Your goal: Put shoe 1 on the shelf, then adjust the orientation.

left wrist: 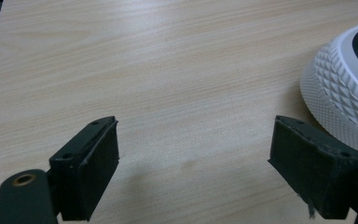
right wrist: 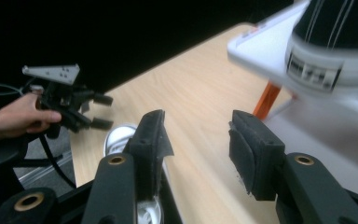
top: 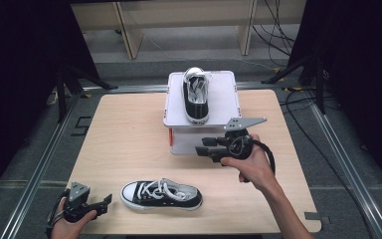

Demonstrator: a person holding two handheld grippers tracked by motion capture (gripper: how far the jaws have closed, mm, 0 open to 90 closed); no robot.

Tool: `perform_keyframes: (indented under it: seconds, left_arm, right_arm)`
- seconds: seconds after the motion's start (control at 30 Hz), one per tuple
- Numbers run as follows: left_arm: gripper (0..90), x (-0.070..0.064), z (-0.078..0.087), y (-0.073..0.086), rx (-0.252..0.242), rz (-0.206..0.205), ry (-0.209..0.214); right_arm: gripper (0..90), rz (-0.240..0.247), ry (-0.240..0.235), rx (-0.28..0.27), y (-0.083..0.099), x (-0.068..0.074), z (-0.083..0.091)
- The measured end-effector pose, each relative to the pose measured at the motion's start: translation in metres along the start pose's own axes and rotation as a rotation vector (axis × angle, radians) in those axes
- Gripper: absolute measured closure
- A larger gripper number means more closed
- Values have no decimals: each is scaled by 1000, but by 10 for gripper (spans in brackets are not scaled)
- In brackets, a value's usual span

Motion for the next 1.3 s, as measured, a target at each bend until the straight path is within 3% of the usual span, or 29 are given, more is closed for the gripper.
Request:
perform_keyframes:
  seconds: [0.03,0.1,0.2,0.33,0.47,0.63,0.8,0.87,0.9,1.13,1.3]
  left_arm:
    - [152,1,0,0,5,-14,-1]
    - [152,1,1,-1,2,-19,-2]
    - [152,1,1,-2,-11,1,6]
    - [152,2,1,-2,-9,-3,4]
    - [152,1,1,-3,-14,-4,3]
    - [152,1,1,-3,-5,-9,1]
    - [152,1,-1,-2,-6,-9,4]
    - [152,1,-1,-2,-4,-12,6]
    - [152,1,-1,-2,-3,-13,7]
    - [152,1,0,-2,-1,-26,2]
    - [152,1,-1,-1,1,-20,14]
  right_arm:
    - [549,12,-16,5,5,-1,-2]
    - [548,-14,-18,-1,12,-2,-1]
    - [538,-29,-55,-2,25,-4,-2]
    - [537,-68,-31,18,45,-11,1]
    - [511,-34,-38,66,65,-13,-5]
    - [492,-30,-34,133,83,-9,-16]
    - [492,3,-53,159,91,-5,-28]
    - [494,-15,-52,186,95,-1,-33]
    - [494,27,-66,183,95,-2,-37]
    - [493,42,-103,203,97,9,-57]
    - [525,100,-125,227,95,16,-70]
Point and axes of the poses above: each handheld gripper's, and its own axes: z roughly backward along the jaws, y roughly out of its underside, x roughly to its left, the point moved 8 cm from there along -z, roughly forward along the jaws, and after that the axes turned 11 degrees about -x, right-handed, at the moved point
